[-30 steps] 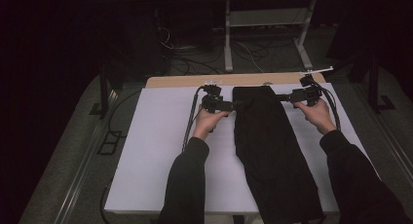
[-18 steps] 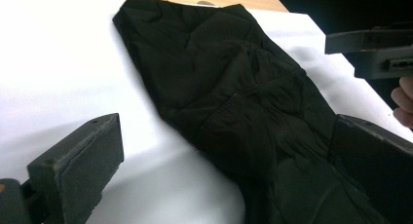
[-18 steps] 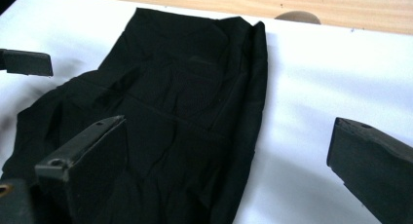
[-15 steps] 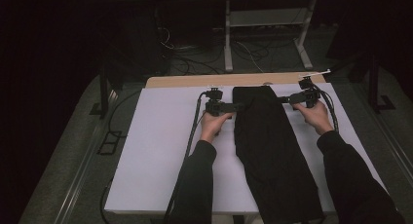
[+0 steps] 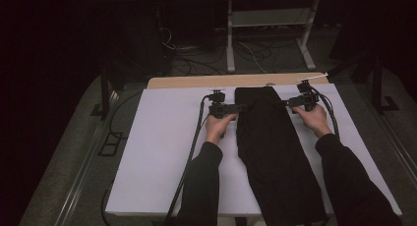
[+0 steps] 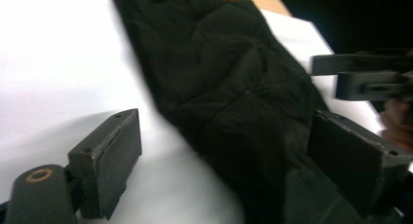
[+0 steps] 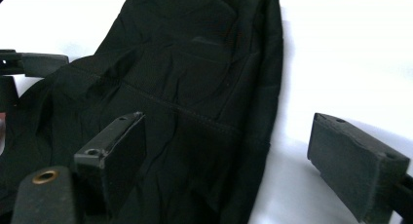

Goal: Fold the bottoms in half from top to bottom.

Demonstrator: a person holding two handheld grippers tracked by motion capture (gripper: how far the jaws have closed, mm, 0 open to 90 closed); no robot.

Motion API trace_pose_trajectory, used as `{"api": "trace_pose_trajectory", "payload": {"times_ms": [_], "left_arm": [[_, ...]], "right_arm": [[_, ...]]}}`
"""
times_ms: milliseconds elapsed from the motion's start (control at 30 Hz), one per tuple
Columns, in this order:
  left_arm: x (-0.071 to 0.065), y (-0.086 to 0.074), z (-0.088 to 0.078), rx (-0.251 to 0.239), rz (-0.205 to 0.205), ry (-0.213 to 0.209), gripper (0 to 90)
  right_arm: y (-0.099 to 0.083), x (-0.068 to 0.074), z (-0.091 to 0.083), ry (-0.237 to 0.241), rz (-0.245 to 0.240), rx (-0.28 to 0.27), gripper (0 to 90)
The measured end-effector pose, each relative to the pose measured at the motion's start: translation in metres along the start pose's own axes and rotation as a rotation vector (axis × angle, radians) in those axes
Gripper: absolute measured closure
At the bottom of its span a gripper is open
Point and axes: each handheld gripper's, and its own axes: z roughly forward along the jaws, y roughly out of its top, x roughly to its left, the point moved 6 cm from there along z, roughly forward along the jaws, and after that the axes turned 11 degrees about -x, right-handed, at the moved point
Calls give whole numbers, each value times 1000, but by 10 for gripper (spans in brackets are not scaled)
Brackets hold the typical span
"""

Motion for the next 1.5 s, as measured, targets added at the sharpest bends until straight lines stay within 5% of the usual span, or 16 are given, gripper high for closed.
{"api": "trace_pose_trajectory", "payload": {"times_ms": [567, 1000, 1367, 1500], "left_arm": [[0, -2, 6, -8, -18, 26, 286], [-4, -6, 15, 37, -20, 81, 629], [-5, -7, 19, 71, -31, 52, 832], [-4, -4, 17, 61, -81, 15, 858]], "right_arm": [[-5, 2, 13, -25, -14, 10, 373], [-9, 0, 13, -65, -12, -31, 668], [-12, 5, 14, -53, 4, -11, 807], [-12, 7, 12, -56, -9, -6, 821]]}}
